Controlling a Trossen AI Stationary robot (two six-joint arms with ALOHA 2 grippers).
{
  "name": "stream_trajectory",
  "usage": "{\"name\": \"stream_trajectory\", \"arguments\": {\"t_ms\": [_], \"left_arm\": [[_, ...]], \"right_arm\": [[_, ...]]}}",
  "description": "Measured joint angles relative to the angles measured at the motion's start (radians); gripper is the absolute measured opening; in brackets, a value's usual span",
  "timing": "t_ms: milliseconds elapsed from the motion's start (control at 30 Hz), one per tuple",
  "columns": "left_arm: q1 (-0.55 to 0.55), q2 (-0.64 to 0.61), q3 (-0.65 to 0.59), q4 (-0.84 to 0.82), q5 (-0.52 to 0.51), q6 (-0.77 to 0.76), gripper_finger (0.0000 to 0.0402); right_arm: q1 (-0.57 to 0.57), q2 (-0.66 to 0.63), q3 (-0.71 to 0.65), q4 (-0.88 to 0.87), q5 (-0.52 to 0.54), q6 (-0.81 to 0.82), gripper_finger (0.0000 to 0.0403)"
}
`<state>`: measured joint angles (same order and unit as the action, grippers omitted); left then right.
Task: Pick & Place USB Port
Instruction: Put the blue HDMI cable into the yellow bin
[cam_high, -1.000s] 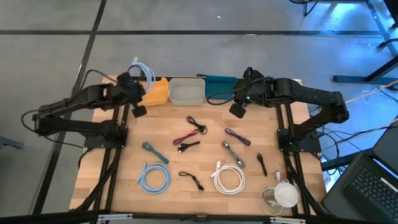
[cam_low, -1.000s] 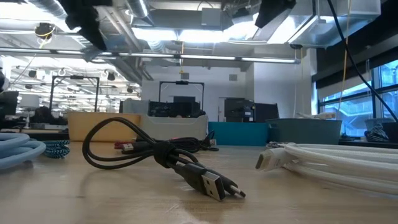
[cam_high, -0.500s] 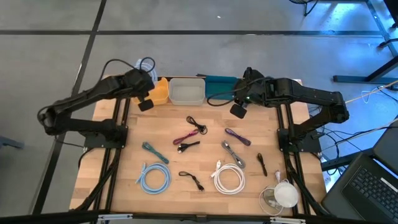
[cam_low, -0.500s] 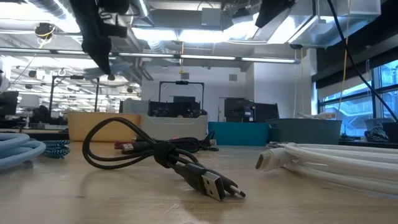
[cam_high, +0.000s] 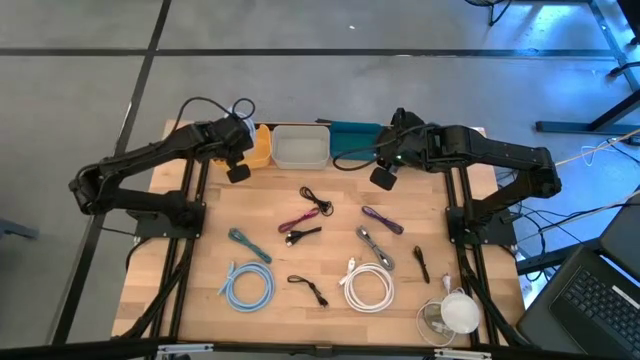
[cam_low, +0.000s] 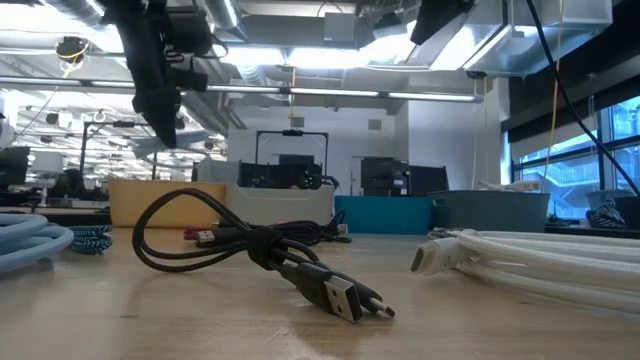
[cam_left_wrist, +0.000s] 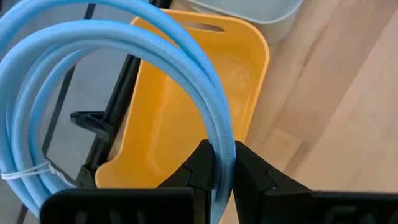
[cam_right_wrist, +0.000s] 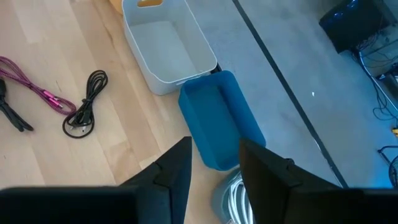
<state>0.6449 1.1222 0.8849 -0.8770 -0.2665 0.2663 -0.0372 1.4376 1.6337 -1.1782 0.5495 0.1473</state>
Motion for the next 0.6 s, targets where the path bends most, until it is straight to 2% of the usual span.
{"name": "stream_trajectory", "arguments": {"t_ms": [433,600], "left_arm": [[-0.001,0.001,-0.168,0.203,0.023,0.0,0.0027],[-0.001,0.028,-0.219,0.294,-0.034,0.02,0.0027]], "right_arm": [[0.0,0.0,0.0,0.006,0.0,0.001,0.0136],[0.0,0.0,0.0,0.008,0.0,0.001,0.0136]]}}
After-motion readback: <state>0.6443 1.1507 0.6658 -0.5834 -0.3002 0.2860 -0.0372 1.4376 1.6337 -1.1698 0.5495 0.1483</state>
